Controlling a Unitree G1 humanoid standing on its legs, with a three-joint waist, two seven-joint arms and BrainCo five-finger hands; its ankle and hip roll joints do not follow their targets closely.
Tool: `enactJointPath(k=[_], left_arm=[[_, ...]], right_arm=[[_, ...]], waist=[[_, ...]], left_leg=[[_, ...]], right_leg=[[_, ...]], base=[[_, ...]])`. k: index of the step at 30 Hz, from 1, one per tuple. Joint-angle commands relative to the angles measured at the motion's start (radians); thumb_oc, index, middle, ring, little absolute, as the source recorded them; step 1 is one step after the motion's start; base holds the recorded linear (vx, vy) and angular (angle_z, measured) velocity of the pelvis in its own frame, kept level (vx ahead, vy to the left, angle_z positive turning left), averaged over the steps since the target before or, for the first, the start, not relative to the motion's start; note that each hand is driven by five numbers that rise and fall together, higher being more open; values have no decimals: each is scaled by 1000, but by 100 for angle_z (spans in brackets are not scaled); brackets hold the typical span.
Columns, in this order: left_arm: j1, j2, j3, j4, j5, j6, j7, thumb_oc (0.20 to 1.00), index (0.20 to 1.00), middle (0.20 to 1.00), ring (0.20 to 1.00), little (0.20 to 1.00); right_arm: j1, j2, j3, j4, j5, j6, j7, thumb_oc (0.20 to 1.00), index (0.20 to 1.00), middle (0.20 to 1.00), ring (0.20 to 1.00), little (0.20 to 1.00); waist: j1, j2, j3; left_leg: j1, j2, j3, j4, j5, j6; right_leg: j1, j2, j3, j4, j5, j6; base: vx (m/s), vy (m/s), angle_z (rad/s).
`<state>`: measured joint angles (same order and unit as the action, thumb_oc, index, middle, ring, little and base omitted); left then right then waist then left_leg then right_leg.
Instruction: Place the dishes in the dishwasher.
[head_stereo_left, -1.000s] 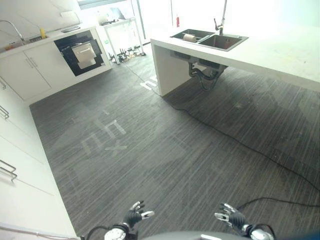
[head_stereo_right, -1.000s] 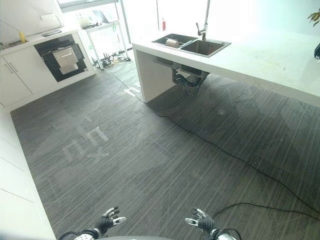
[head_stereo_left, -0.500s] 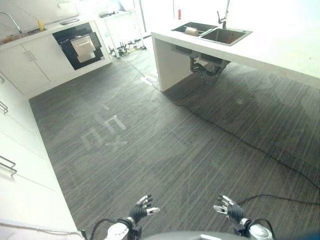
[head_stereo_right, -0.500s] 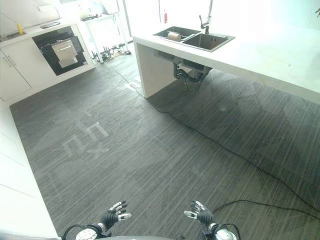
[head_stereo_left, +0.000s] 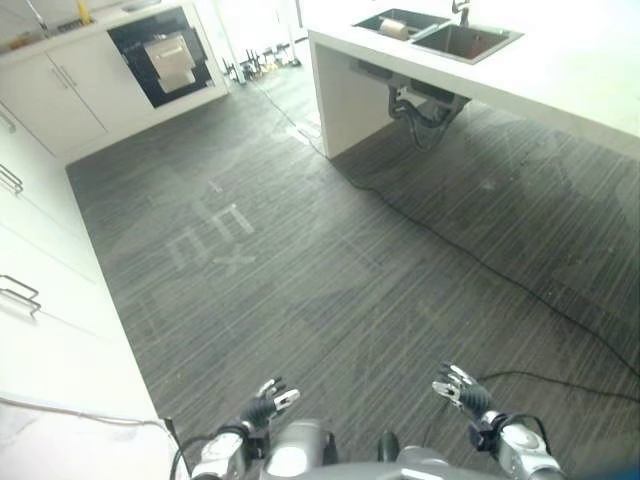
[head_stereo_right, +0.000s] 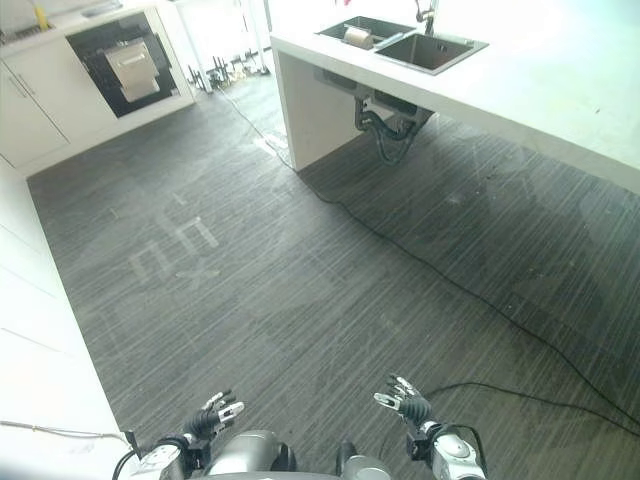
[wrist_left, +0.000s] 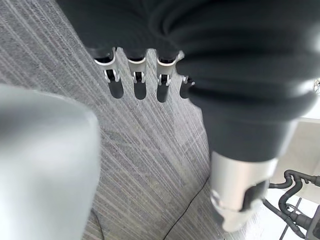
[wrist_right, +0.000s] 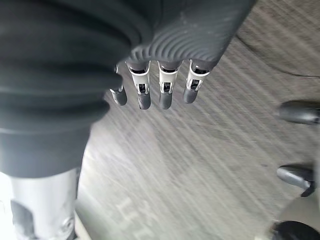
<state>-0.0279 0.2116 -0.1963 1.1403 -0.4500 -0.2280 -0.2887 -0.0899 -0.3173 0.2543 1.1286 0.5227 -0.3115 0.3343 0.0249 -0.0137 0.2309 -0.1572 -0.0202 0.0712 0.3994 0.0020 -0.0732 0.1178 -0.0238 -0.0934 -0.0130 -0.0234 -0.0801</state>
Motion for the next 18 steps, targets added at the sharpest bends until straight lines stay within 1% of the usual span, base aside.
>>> enactJointPath(k=[1, 2, 3, 4, 6, 7, 8, 9, 10, 11, 12, 13, 14, 15, 16, 17, 18], left_arm=[[-26, 2, -13, -36, 50, -15, 11, 1000, 1000, 1000, 1000, 1000], [-17, -5, -14, -27, 56, -14, 12, 1000, 1000, 1000, 1000, 1000], [-16, -6, -14, -26, 57, -13, 13, 1000, 1000, 1000, 1000, 1000], [-8, -10, -13, -16, 62, -16, 14, 1000, 1000, 1000, 1000, 1000], [3, -11, -8, 4, 68, -31, 12, 1000, 1000, 1000, 1000, 1000], [9, -11, 0, 18, 79, -38, 15, 1000, 1000, 1000, 1000, 1000], [15, -11, 2, 28, 84, -43, 23, 1000, 1000, 1000, 1000, 1000], [20, -10, 6, 32, 89, -43, 27, 1000, 1000, 1000, 1000, 1000], [25, -2, 11, 47, 88, -48, 26, 1000, 1000, 1000, 1000, 1000], [25, 0, 10, 49, 85, -48, 26, 1000, 1000, 1000, 1000, 1000], [27, 12, 8, 52, 77, -42, 26, 1000, 1000, 1000, 1000, 1000], [28, 21, 7, 48, 81, -37, 29, 1000, 1000, 1000, 1000, 1000], [27, 22, 6, 48, 81, -36, 29, 1000, 1000, 1000, 1000, 1000], [24, 28, 1, 48, 80, -35, 30, 1000, 1000, 1000, 1000, 1000], [11, 45, -19, 46, 68, -37, 26, 1000, 1000, 1000, 1000, 1000], [8, 53, -24, 36, 62, -34, 24, 1000, 1000, 1000, 1000, 1000], [8, 55, -25, 31, 62, -33, 26, 1000, 1000, 1000, 1000, 1000]], right_arm=[[-6, -14, -7, -52, 51, 15, 30, 1000, 1000, 1000, 1000, 1000], [0, -13, -8, -47, 60, 18, 32, 1000, 1000, 1000, 1000, 1000], [1, -13, -8, -48, 60, 19, 31, 1000, 1000, 1000, 1000, 1000], [8, -14, -12, -49, 61, 21, 30, 1000, 1000, 1000, 1000, 1000], [12, -11, -12, -41, 56, 16, 31, 1000, 1000, 1000, 1000, 1000], [16, -10, -15, -32, 50, 13, 37, 1000, 1000, 1000, 1000, 1000], [19, -7, -16, -27, 45, 14, 40, 1000, 1000, 1000, 1000, 1000], [22, -5, -19, -25, 43, 17, 43, 1000, 1000, 1000, 1000, 1000], [29, 2, -23, -16, 48, 9, 53, 1000, 1000, 1000, 1000, 1000], [30, 4, -24, -14, 49, 5, 56, 1000, 1000, 1000, 1000, 1000], [40, 11, -27, -21, 47, -5, 57, 1000, 1000, 1000, 1000, 1000], [47, 16, -25, -35, 44, -5, 50, 1000, 1000, 1000, 1000, 1000], [47, 17, -25, -36, 44, -7, 49, 1000, 1000, 1000, 1000, 1000], [49, 20, -23, -42, 45, -8, 45, 1000, 1000, 1000, 1000, 1000], [63, 31, -22, -83, 53, 0, 23, 1000, 1000, 1000, 1000, 1000], [74, 34, -20, -108, 56, 2, 11, 1000, 1000, 1000, 1000, 1000], [77, 35, -20, -114, 56, 3, 9, 1000, 1000, 1000, 1000, 1000]], waist=[[25, 23, -48], [36, 25, -43], [37, 24, -42], [35, 26, -41], [32, 29, -49], [35, 28, -54], [40, 24, -58], [45, 24, -65], [50, 18, -78], [51, 15, -81], [49, 5, -97], [41, -5, -105], [40, -3, -108], [34, -8, -112], [17, -11, -124], [11, -8, -128], [9, -7, -129]], left_leg=[[-51, 40, 21, -311, 185, 24], [-78, 68, 24, -380, 226, 9], [-79, 70, 26, -385, 228, 8], [-83, 86, 50, -393, 230, 6], [-62, 100, 89, -401, 229, 9], [-56, 95, 81, -398, 226, 13], [-47, 81, 68, -397, 217, 19], [-48, 74, 58, -392, 211, 24], [-35, 57, 49, -395, 197, 38], [-28, 51, 47, -399, 193, 43], [3, 22, 41, -421, 179, 67], [36, 0, 41, -447, 174, 85], [37, -1, 41, -449, 172, 89], [53, -15, 40, -459, 164, 102], [72, -54, 30, -469, 142, 138], [80, -67, 21, -471, 131, 152], [83, -71, 19, -473, 127, 157]], right_leg=[[106, 34, 15, 1, -1, 95], [136, 23, 7, -6, -10, 101], [140, 20, 5, -5, -12, 102], [151, 13, -8, 3, -27, 105], [160, 5, -24, 20, -50, 110], [172, -1, -19, 34, -71, 113], [187, -6, -13, 48, -93, 117], [195, -6, -5, 51, -99, 120], [213, -7, 2, 61, -113, 126], [218, -10, 3, 67, -115, 129], [222, -22, 7, 111, -85, 145], [207, -40, 5, 177, -38, 165], [199, -40, 5, 194, -25, 169], [183, -52, 0, 250, 3, 182], [120, -62, 15, 434, 118, 229], [77, -49, 35, 527, 193, 259], [61, -47, 40, 550, 212, 268]], base=[[654, 246, 17], [588, 232, 20], [451, 215, 11], [305, 171, -22], [366, 210, -28], [396, 216, -12], [383, 197, -11], [397, 192, -7], [290, 133, -32], [386, 202, -42], [337, 226, -55], [311, 226, -35], [196, 183, -19], [229, 273, 4], [301, 342, 9], [272, 308, 19], [204, 206, 32]])
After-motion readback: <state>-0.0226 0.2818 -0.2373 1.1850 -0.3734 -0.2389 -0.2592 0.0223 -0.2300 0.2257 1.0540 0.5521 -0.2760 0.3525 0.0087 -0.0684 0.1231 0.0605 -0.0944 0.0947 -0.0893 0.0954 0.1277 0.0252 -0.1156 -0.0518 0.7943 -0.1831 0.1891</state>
